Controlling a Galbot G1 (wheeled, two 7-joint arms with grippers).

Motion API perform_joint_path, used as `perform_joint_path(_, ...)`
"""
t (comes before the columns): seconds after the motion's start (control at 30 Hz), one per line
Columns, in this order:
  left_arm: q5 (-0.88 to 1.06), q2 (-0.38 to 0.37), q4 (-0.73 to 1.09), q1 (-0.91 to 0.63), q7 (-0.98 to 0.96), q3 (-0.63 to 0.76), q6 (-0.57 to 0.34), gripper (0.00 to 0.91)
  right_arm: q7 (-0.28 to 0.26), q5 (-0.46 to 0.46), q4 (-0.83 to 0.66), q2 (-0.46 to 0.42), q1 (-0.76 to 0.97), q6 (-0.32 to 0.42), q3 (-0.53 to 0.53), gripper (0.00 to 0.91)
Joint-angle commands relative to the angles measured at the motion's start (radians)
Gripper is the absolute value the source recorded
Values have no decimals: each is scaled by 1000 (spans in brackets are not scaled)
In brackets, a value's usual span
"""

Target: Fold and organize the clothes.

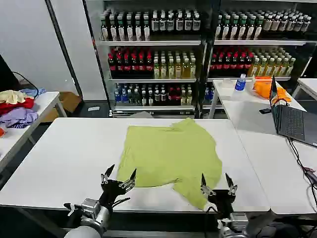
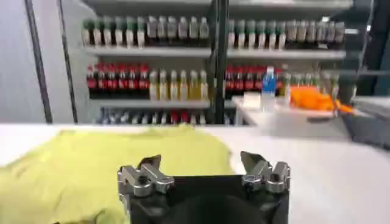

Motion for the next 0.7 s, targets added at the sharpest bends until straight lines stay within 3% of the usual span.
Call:
perform_joint_path(0.03, -10, 86, 137, -93, -52, 36, 203, 907, 68, 18, -62, 11, 10, -108, -86, 907)
perform_joint_path(0.4, -70, 64, 213, -142, -107, 49, 204, 907, 77, 30, -79, 32, 11, -128, -98, 907)
perform_joint_path(0.43, -80, 62, 215, -141, -108, 50, 204, 826, 78, 33, -79, 32, 11, -129, -97, 826)
perform_joint_path(0.47, -85, 62, 215, -137, -109, 52, 204, 484, 79, 36, -79, 32, 10, -130, -96, 655)
perform_joint_path(0.5, -87, 61, 213, -133, -107, 53, 204, 181, 82, 44, -78, 31, 9, -132, -95, 373)
perform_joint_path(0.53, -87, 60, 212, -132, -108, 55, 204, 20, 84, 49, -77, 31, 8, -132, -95, 222)
perform_joint_path(0.57, -87, 58, 211, -131, -108, 55, 204, 30, 86, 55, -76, 30, 7, -133, -95, 40)
perform_joint_path(0.6, -89, 56, 211, -131, -108, 56, 204, 20, 89, 61, -76, 30, 5, -133, -95, 0)
perform_joint_path(0.7, -94, 56, 212, -128, -108, 57, 203, 20, 100, 83, -75, 31, 0, -133, -96, 0)
